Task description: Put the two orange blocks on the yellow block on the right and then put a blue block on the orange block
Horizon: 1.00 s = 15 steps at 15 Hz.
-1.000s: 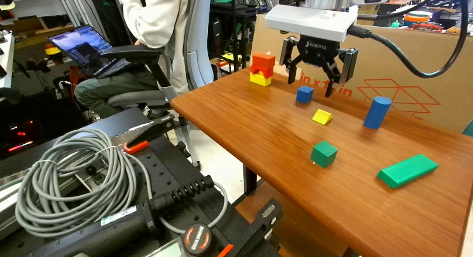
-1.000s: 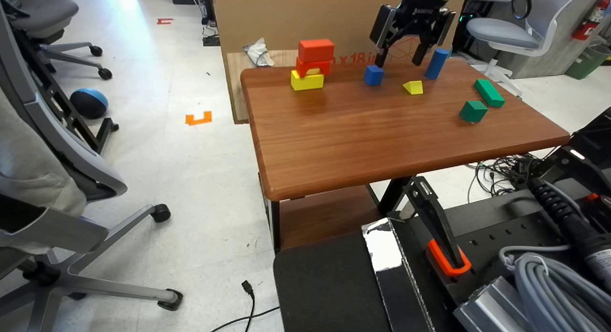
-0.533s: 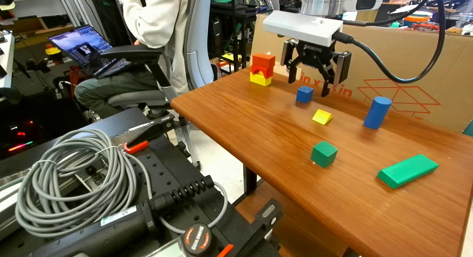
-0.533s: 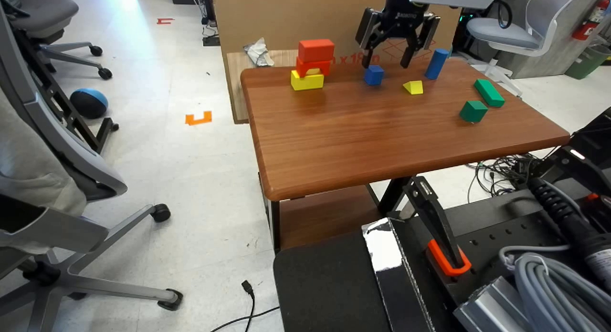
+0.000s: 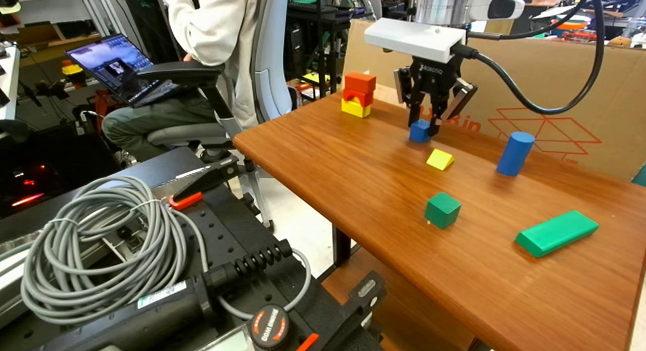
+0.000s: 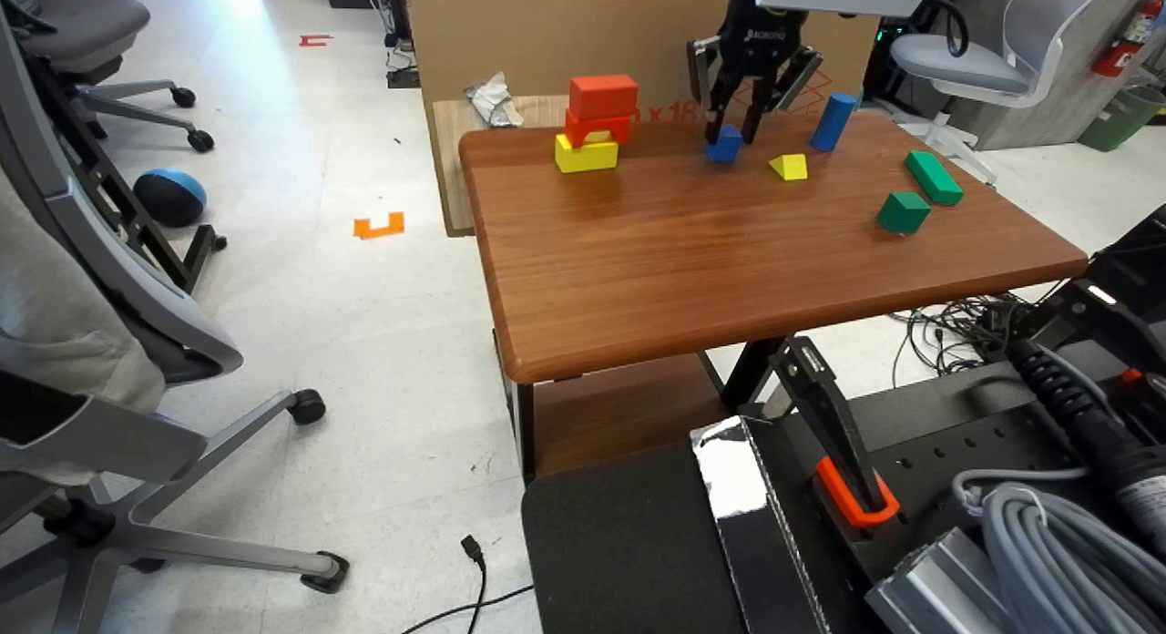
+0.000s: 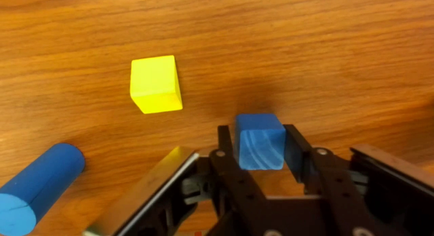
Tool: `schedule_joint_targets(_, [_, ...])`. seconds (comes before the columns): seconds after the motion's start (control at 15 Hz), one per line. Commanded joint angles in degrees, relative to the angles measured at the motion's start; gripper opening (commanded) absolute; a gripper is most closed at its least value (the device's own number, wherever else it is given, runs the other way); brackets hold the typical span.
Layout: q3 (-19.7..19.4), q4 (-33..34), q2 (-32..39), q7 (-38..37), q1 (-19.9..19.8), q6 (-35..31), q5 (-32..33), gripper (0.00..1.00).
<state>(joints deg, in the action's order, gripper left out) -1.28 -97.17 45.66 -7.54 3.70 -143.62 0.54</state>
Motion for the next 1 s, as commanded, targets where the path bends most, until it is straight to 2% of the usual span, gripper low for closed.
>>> schedule_joint_targets(0.0, [-1.1, 1.1, -0.3, -1.9, 1.2, 2.1, 0.5, 0.13])
schedule_joint_targets(0.07, [-0.8, -1.5, -2.2, -1.9, 1.2, 0.6, 0.4, 0.08])
schedule_joint_targets(0.6, [0.8, -16.4, -16.5, -4.6, 4.5, -6.4, 0.0, 0.08])
schedule_joint_targets(0.93, [0.8, -21.2, -23.9, -8.8, 8.1, -9.2, 1.2, 0.08])
